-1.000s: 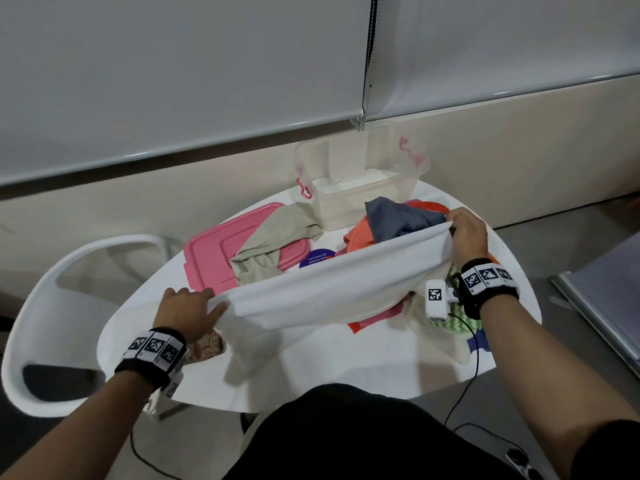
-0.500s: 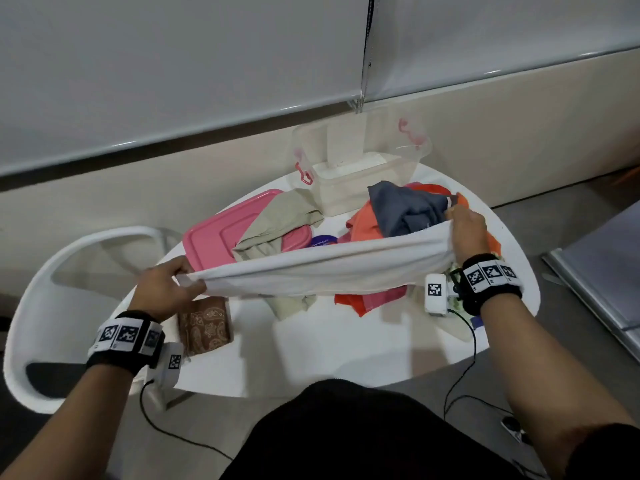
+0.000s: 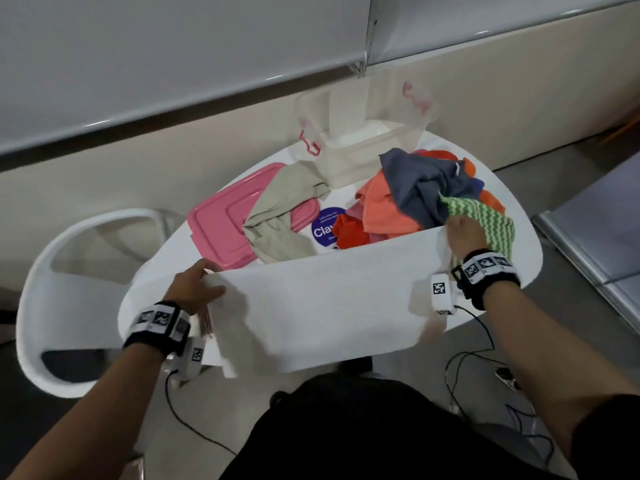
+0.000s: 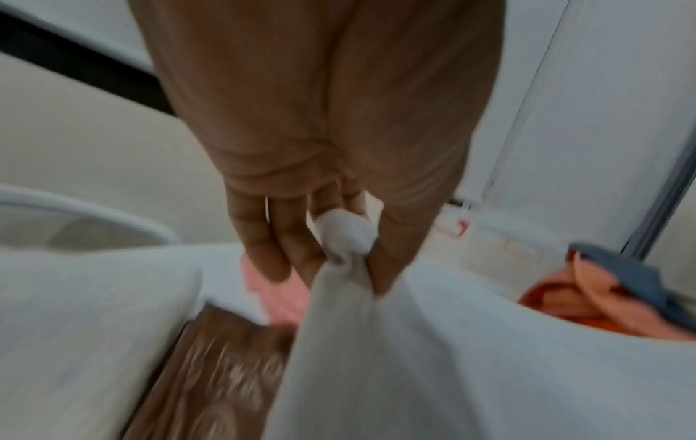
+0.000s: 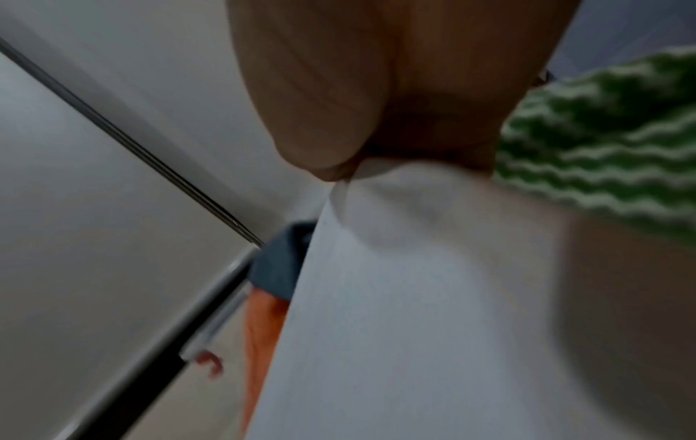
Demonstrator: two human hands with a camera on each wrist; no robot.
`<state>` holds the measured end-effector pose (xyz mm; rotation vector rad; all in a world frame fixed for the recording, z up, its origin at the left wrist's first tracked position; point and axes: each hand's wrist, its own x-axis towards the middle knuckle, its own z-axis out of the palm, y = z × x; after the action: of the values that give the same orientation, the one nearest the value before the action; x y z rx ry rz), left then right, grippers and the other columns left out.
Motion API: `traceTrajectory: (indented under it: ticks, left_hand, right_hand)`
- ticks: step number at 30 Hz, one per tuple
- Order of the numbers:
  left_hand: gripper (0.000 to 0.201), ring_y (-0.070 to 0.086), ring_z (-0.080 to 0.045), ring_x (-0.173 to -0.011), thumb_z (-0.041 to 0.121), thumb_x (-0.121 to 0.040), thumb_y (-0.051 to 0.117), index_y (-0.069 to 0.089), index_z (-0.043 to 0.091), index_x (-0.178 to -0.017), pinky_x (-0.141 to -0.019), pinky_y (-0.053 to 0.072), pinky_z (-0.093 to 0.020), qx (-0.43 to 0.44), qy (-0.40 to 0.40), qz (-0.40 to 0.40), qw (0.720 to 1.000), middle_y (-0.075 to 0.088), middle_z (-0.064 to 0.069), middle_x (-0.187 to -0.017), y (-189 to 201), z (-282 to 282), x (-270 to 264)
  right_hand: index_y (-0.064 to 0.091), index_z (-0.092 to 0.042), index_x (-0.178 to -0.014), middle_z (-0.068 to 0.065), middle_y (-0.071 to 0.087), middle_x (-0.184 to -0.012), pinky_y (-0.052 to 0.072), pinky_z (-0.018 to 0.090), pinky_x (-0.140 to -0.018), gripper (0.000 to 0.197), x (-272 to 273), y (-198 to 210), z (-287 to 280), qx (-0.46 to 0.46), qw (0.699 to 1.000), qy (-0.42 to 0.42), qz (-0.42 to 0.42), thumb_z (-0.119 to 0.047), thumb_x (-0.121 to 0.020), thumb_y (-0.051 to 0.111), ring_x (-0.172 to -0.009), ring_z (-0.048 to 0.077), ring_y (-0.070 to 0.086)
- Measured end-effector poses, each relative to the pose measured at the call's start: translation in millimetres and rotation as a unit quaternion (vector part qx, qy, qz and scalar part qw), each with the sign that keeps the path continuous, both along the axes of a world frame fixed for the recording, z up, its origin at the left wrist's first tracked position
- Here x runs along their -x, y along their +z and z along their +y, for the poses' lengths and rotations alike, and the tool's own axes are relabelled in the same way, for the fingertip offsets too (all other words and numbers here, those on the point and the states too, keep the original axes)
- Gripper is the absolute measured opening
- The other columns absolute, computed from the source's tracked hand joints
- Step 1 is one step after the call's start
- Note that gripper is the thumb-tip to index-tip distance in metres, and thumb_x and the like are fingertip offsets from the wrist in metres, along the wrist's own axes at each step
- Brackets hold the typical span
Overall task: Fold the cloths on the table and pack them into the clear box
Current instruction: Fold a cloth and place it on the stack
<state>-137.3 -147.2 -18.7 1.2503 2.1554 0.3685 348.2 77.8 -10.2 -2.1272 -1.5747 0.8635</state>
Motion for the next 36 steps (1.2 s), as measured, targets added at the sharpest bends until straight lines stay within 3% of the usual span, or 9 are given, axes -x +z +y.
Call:
traceTrajectory:
  ticks: [5, 8, 11, 13, 18, 21, 28, 32, 36]
  left_hand:
    - [0.032, 0.064, -0.037, -0.096, 0.01, -0.083, 0.069, 0.064, 0.009, -0.115, -0.085, 0.048, -0.038, -0.003, 0.023, 0.051, 0.998, 0.069, -0.019, -0.102, -37, -5, -14]
    - [0.043, 0.063, -0.029, -0.083, 0.005, -0.083, 0.065, 0.062, 0.016, -0.124, -0.084, 0.051, -0.036, -0.047, 0.04, 0.025, 0.998, 0.068, -0.012, -0.095, -45, -10, -20]
    - [0.047, 0.067, -0.028, -0.084, 0.012, -0.084, 0.065, 0.057, 0.029, -0.128, -0.085, 0.056, -0.04, -0.104, 0.154, -0.024, 0.982, 0.068, -0.004, -0.105, -48, -13, -22]
    - [0.04, 0.066, -0.031, -0.095, 0.02, -0.085, 0.067, 0.058, 0.021, -0.124, -0.092, 0.053, -0.042, -0.124, 0.226, -0.005, 0.966, 0.066, -0.009, -0.113, -50, -17, -22]
    - [0.059, 0.06, -0.04, -0.101, 0.053, -0.078, 0.07, 0.058, 0.01, -0.117, -0.088, 0.049, -0.046, 0.055, 0.237, 0.034, 0.969, 0.061, -0.018, -0.111, -74, -48, -23]
    - [0.055, 0.06, -0.04, -0.099, 0.053, -0.081, 0.069, 0.06, 0.01, -0.114, -0.088, 0.049, -0.044, 0.063, 0.242, 0.046, 0.967, 0.058, -0.018, -0.109, -78, -51, -23]
    - [0.056, 0.06, -0.037, -0.107, 0.061, -0.079, 0.063, 0.066, 0.017, -0.114, -0.095, 0.049, -0.043, 0.051, 0.243, 0.025, 0.968, 0.061, -0.014, -0.116, -75, -12, -18]
    - [0.047, 0.062, -0.032, -0.105, 0.053, -0.081, 0.067, 0.066, 0.015, -0.107, -0.092, 0.048, -0.035, 0.072, 0.285, -0.02, 0.956, 0.067, -0.007, -0.115, -81, 1, -17]
    - [0.032, 0.06, -0.029, -0.088, 0.045, -0.087, 0.062, 0.064, 0.015, -0.098, -0.083, 0.045, -0.031, 0.087, 0.308, -0.045, 0.946, 0.067, -0.007, -0.1, -79, 4, -20]
  right_hand:
    - [0.061, 0.009, -0.113, 0.033, 0.058, -0.123, 0.04, 0.042, -0.09, 0.034, 20, -41, -16, 0.016, 1.0, -0.008, -0.022, -0.01, -0.099, 0.037, -0.111, 0.046, 0.054]
    - [0.06, 0.0, -0.113, 0.025, 0.063, -0.119, 0.04, 0.038, -0.091, 0.025, 21, -55, -25, -0.013, 0.999, -0.025, 0.022, -0.007, -0.098, 0.041, -0.109, 0.041, 0.057]
    - [0.056, -0.002, -0.121, 0.022, 0.063, -0.12, 0.04, 0.034, -0.091, 0.027, 22, -63, -40, -0.042, 0.993, -0.081, 0.071, -0.006, -0.096, 0.045, -0.11, 0.036, 0.058]
    - [0.051, -0.003, -0.126, 0.019, 0.063, -0.115, 0.038, 0.027, -0.083, 0.031, 20, -69, -53, -0.041, 0.985, -0.126, 0.107, -0.005, -0.095, 0.047, -0.106, 0.03, 0.059]
    - [0.046, -0.005, -0.139, 0.017, 0.06, -0.129, 0.034, 0.023, -0.091, 0.05, 12, -82, -83, 0.057, 0.985, -0.11, 0.122, -0.014, -0.092, 0.063, -0.119, 0.03, 0.056]
    - [0.045, -0.01, -0.141, 0.016, 0.062, -0.126, 0.036, 0.026, -0.096, 0.061, 15, -81, -78, 0.06, 0.989, -0.075, 0.113, -0.029, -0.089, 0.071, -0.119, 0.029, 0.057]
    - [0.063, -0.004, -0.099, 0.019, 0.066, -0.102, 0.043, 0.036, -0.082, 0.045, 28, -85, -35, 0.038, 0.999, -0.019, 0.012, -0.047, -0.088, 0.067, -0.098, 0.036, 0.062]
    - [0.067, -0.007, -0.101, 0.014, 0.069, -0.099, 0.047, 0.035, -0.083, 0.04, 28, -90, -22, 0.047, 0.996, -0.053, 0.054, -0.044, -0.088, 0.068, -0.094, 0.033, 0.064]
    - [0.062, -0.01, -0.086, 0.011, 0.059, -0.078, 0.043, 0.031, -0.073, 0.029, 28, -88, -22, 0.029, 0.991, -0.072, 0.109, -0.039, -0.087, 0.071, -0.076, 0.026, 0.055]
